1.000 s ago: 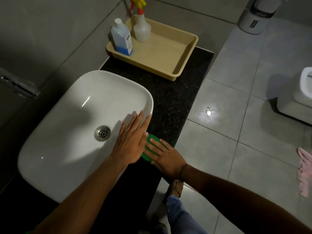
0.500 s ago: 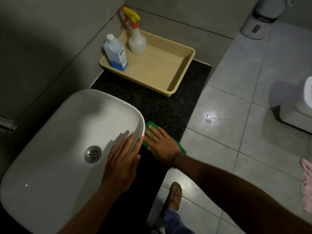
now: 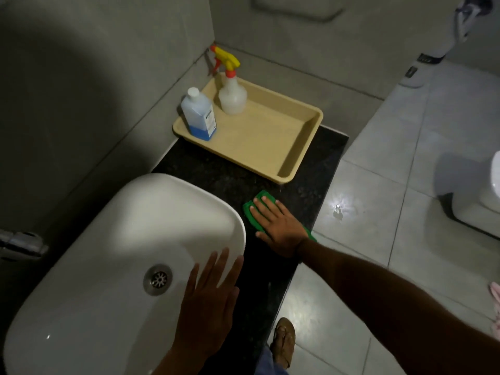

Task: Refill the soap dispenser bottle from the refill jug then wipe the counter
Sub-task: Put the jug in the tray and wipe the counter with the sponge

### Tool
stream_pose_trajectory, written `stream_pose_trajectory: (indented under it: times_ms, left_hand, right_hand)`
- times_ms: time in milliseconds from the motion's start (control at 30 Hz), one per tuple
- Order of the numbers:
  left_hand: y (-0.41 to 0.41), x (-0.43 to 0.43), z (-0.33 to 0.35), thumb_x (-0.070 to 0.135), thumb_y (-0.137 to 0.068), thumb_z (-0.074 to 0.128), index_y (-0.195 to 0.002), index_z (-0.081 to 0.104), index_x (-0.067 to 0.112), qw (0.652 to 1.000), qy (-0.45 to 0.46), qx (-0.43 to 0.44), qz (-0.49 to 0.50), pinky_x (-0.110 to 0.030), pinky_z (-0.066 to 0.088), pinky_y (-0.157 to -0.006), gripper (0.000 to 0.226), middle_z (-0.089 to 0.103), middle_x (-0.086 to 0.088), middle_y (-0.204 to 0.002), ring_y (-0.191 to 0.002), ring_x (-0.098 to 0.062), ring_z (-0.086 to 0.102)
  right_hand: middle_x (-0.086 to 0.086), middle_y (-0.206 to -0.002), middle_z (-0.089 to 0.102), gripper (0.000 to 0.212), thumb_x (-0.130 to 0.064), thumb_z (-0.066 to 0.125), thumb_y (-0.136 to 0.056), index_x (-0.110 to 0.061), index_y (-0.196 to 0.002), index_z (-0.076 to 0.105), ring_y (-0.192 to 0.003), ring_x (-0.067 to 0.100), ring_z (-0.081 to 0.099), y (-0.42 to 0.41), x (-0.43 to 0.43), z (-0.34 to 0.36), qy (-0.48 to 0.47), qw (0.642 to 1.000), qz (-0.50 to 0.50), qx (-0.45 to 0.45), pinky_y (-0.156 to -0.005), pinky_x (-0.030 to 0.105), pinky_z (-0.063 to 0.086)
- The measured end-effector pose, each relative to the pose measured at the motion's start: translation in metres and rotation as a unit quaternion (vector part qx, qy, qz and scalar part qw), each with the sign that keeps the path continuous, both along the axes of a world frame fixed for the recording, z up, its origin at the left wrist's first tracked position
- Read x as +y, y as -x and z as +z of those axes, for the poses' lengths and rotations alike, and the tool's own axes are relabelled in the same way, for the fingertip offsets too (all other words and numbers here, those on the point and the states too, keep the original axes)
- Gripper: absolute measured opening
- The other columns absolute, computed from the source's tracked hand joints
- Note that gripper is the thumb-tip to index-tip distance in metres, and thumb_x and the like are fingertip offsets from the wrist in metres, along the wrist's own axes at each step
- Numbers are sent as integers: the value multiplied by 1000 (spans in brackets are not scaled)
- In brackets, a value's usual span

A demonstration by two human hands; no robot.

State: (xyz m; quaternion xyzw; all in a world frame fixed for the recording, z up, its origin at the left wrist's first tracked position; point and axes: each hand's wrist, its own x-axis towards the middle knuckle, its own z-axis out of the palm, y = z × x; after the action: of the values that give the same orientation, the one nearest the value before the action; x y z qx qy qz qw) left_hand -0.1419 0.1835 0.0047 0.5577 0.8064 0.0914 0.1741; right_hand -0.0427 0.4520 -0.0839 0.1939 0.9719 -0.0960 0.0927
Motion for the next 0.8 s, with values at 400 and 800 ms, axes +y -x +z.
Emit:
stream_pose_trajectory:
  times_ms: [400, 800]
  left_hand:
    - [28, 47, 27, 54, -94, 45, -157, 36, 30, 999, -12, 23, -46, -50, 24, -114, 68, 34, -2, -165, -149, -28, 39]
    - [102, 301, 44, 63, -99, 21, -161, 22, 13, 995, -41, 21, 93, -58, 29, -120, 80, 28, -10, -167, -155, -32, 28]
  right_hand:
    - [-6, -165, 25, 56, -15, 50, -105, -19, -158, 33, -156, 8, 9, -5, 2, 56, 152, 967, -82, 187, -127, 25, 14]
    - [1, -166, 26, 60, -15, 51, -104, -21, -159, 27, -155, 15, 10, 90, 211, 116, 53, 975, -89, 194, -122, 31, 16]
